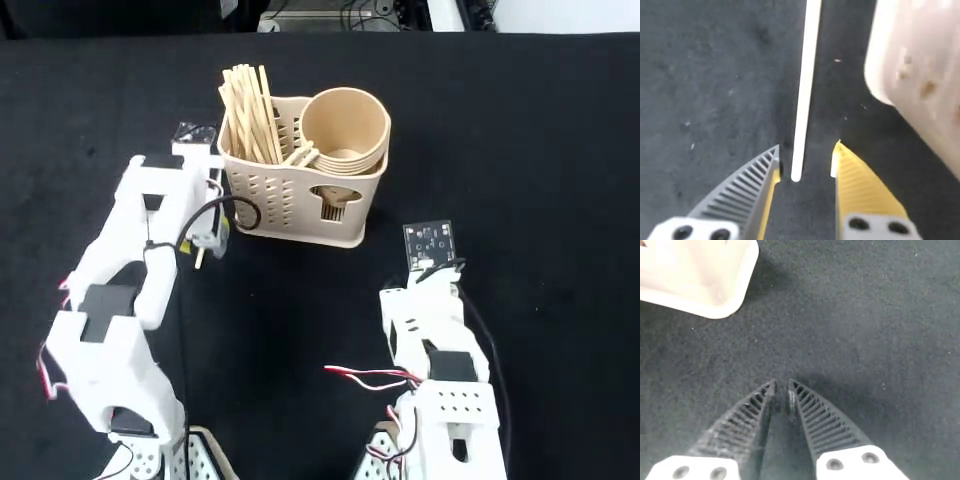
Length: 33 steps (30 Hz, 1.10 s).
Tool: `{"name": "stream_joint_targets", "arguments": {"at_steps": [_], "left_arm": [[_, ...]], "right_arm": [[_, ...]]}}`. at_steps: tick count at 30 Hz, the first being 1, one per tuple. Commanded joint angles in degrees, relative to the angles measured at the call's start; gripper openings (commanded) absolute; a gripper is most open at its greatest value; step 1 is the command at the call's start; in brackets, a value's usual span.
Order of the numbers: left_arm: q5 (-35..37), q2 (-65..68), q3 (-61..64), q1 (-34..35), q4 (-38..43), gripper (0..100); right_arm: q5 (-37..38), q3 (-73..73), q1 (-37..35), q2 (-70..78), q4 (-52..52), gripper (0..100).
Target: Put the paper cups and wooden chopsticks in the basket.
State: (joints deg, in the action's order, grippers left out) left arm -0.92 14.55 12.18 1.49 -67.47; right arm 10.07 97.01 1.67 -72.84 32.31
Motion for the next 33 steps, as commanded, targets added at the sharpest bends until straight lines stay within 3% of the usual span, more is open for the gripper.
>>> {"name": "stream_joint_targets", "arguments": {"at_steps": [1, 4, 7, 13, 18, 23, 29, 33], "left_arm": [[-0.7, 2.8, -0.5, 1.5, 2.9, 13], [-0.8, 3.0, -0.5, 1.6, 2.9, 2], [-0.9, 2.1, -1.1, 1.9, 0.3, 4], [-1.0, -6.2, -2.8, 6.5, -12.4, 3], [-7.9, -14.4, 5.7, 11.0, -17.4, 3], [-13.8, -21.3, 18.5, 14.7, -15.1, 3], [-14.2, -27.9, 22.8, 19.1, -14.6, 22], [-14.0, -32.4, 19.4, 17.5, -15.0, 25]], "right_arm": [[0.3, 0.0, -0.3, -0.8, 0.0, 3.9], [0.3, 0.0, -0.3, -0.8, 0.0, 3.9], [0.3, 0.0, -0.3, -0.8, 0.0, 3.9], [0.2, 0.0, -0.3, -0.8, 0.0, 3.9], [0.1, 0.0, -0.3, -0.8, 0.0, 3.9], [0.0, 0.0, -0.2, -0.8, 0.0, 3.9], [-0.1, 0.0, -0.2, -0.8, 0.1, 3.9], [-0.1, 0.0, -0.2, -0.8, 0.1, 3.9]]}}
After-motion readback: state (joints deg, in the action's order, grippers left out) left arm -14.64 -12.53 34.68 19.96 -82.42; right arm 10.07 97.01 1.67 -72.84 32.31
